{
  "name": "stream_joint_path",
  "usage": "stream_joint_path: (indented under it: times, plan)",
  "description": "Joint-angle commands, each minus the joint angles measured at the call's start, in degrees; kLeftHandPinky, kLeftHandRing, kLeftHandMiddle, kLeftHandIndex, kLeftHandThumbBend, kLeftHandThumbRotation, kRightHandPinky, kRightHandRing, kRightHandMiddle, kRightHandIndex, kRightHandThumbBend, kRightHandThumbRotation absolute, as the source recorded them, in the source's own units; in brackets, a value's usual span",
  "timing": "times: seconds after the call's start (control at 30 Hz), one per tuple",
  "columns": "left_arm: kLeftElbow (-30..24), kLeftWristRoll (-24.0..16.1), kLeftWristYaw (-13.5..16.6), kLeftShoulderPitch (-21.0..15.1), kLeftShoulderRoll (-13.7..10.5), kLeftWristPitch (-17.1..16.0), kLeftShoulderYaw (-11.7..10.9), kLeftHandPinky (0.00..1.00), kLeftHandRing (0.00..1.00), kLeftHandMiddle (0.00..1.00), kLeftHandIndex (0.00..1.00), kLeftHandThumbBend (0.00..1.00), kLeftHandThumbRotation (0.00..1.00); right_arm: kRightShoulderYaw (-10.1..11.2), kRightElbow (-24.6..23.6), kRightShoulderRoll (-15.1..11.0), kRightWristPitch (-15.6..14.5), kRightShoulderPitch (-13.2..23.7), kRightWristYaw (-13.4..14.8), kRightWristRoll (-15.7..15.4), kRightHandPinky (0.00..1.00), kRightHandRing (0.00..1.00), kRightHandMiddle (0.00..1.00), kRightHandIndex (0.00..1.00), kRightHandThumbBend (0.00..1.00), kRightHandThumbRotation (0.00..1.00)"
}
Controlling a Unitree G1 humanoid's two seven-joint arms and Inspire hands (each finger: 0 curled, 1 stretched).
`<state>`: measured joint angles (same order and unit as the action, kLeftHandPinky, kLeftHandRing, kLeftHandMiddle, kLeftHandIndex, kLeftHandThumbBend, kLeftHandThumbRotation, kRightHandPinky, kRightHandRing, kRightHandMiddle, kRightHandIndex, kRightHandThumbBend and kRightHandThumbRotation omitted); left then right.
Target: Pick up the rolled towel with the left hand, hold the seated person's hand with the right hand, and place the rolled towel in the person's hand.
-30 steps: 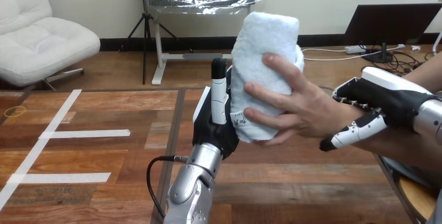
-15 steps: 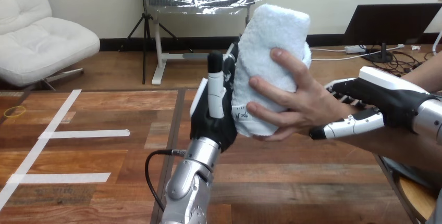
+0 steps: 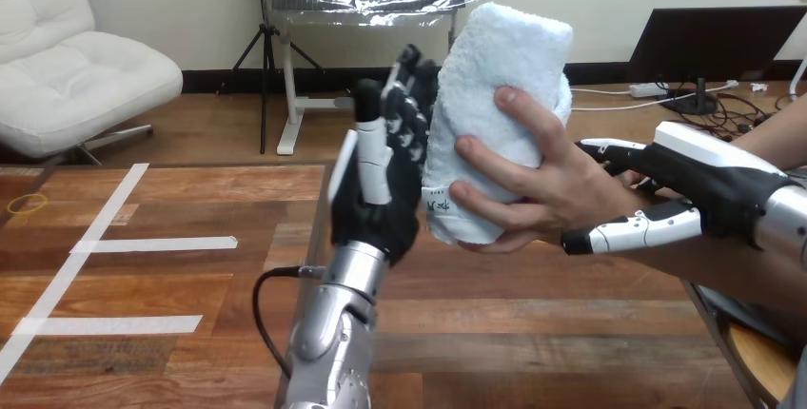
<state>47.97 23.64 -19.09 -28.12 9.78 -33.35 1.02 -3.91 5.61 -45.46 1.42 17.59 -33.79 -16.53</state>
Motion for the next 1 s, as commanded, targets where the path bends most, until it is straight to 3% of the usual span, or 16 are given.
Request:
stream_joint_path:
  times: [0.0,0.2,0.5,0.8,0.97]
  plan:
    - [-4.2,-0.6,-0.2,0.5,0.5,0.4,-2.0,1.0,1.0,0.98,0.99,1.0,1.0,2.3,-3.3,0.0,0.4,-0.4,0.9,1.3,0.71,0.91,0.93,0.93,1.0,0.64]
    - [-6.3,-0.2,-1.7,1.7,-1.1,1.1,-3.5,1.0,1.0,0.98,0.99,1.0,1.0,3.5,-5.2,0.0,-0.4,-1.7,1.6,1.5,0.65,0.87,0.91,0.92,1.0,0.69]
    - [-12.9,-1.3,-1.0,4.9,-3.3,2.6,-4.2,1.0,0.99,0.96,0.97,1.0,1.0,5.1,-7.5,0.0,1.8,-4.2,5.3,0.2,0.6,0.83,0.88,0.91,1.0,0.84]
    - [-23.2,-2.9,-0.9,10.1,-6.2,6.4,-3.6,1.0,0.97,0.94,0.94,1.0,1.0,6.8,-10.1,0.5,1.7,-6.9,8.0,0.5,0.62,0.83,0.88,0.91,0.96,0.97]
    - [-28.3,-2.9,-2.4,13.0,-8.3,8.0,-3.3,1.0,0.96,0.93,0.93,1.0,1.0,8.5,-11.6,1.6,2.0,-8.8,9.6,2.0,0.64,0.83,0.88,0.91,0.95,0.99]
